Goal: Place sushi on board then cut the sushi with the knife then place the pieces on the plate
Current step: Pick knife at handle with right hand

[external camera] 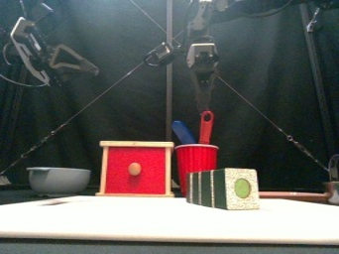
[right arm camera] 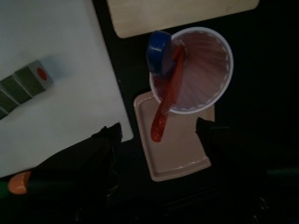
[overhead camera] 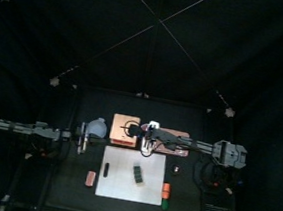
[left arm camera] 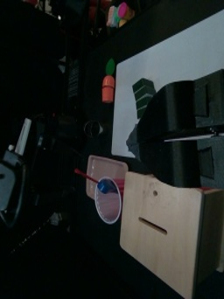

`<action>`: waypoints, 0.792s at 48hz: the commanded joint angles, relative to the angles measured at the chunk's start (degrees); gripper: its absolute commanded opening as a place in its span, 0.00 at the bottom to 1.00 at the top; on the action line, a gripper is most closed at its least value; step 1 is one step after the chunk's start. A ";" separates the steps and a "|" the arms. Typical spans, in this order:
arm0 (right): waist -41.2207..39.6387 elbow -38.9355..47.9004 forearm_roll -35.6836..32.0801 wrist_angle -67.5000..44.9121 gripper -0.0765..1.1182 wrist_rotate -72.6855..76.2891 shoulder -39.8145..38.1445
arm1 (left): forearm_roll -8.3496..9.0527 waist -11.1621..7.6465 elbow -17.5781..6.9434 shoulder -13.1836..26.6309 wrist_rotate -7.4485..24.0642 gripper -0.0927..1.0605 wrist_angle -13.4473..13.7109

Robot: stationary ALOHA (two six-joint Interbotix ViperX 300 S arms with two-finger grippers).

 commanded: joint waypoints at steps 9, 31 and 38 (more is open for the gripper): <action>-0.35 -6.42 -0.79 4.66 0.88 -1.49 3.34 | -0.18 0.18 -0.26 0.09 -0.09 0.12 -0.18; -1.76 -9.40 -1.41 8.79 0.82 -6.15 8.61 | -0.18 0.18 -0.09 0.18 0.09 0.12 -0.18; -2.55 -10.90 -0.88 10.20 0.77 -6.42 9.58 | -0.18 0.26 0.18 0.09 0.09 0.12 -0.09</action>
